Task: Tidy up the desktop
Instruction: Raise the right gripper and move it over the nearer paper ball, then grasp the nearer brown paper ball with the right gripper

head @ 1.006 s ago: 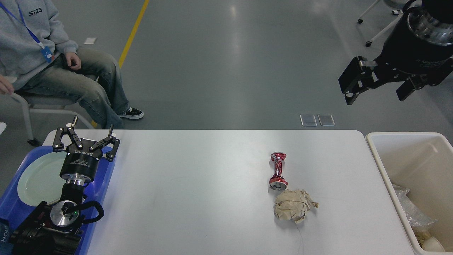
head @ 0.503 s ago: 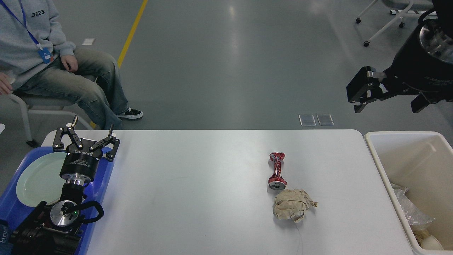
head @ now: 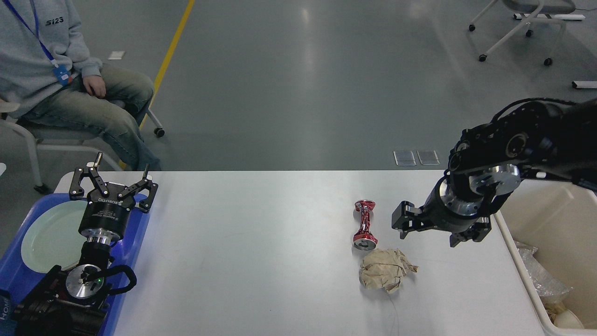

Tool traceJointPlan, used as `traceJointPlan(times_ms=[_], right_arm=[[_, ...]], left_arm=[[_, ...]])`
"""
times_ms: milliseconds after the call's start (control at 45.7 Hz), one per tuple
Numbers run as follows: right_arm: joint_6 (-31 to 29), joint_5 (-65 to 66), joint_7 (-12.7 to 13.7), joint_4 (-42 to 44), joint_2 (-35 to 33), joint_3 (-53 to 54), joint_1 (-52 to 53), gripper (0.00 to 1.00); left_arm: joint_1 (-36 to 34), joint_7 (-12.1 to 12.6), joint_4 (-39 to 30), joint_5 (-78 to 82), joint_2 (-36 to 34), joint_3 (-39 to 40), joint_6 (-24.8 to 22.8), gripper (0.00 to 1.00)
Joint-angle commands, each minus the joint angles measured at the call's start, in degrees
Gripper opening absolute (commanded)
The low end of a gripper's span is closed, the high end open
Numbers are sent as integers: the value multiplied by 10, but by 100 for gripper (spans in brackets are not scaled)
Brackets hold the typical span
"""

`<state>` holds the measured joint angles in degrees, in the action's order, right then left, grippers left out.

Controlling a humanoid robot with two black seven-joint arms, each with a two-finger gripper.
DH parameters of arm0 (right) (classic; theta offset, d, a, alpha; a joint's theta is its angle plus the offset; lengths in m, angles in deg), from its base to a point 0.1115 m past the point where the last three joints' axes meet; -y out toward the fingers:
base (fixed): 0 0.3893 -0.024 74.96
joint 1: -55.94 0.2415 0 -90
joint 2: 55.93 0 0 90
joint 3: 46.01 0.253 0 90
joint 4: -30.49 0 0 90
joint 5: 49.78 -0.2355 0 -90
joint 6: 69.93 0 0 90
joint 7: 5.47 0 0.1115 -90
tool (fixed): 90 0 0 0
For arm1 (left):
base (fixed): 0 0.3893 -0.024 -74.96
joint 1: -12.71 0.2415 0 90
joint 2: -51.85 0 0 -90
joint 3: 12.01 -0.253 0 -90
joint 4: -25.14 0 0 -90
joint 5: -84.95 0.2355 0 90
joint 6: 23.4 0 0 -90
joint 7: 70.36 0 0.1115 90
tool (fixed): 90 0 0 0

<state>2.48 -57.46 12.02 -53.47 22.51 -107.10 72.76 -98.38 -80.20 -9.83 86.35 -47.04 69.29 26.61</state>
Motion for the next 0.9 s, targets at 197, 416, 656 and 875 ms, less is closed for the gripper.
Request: traceJointPlan(times_ms=[197, 416, 656, 875], right_arm=[[33, -415, 2, 97, 7, 10, -133, 99], [125, -490, -3, 133, 16, 19, -187, 99], [152, -490, -4, 189, 31, 58, -262, 99], [152, -489, -4, 244, 44, 98, -312, 99]], left_arm=[[0, 0, 1, 0, 0, 0, 0, 96], [0, 0, 0, 0, 0, 0, 0, 96], [0, 0, 0, 0, 0, 0, 0, 96], [0, 0, 0, 0, 0, 0, 0, 96]])
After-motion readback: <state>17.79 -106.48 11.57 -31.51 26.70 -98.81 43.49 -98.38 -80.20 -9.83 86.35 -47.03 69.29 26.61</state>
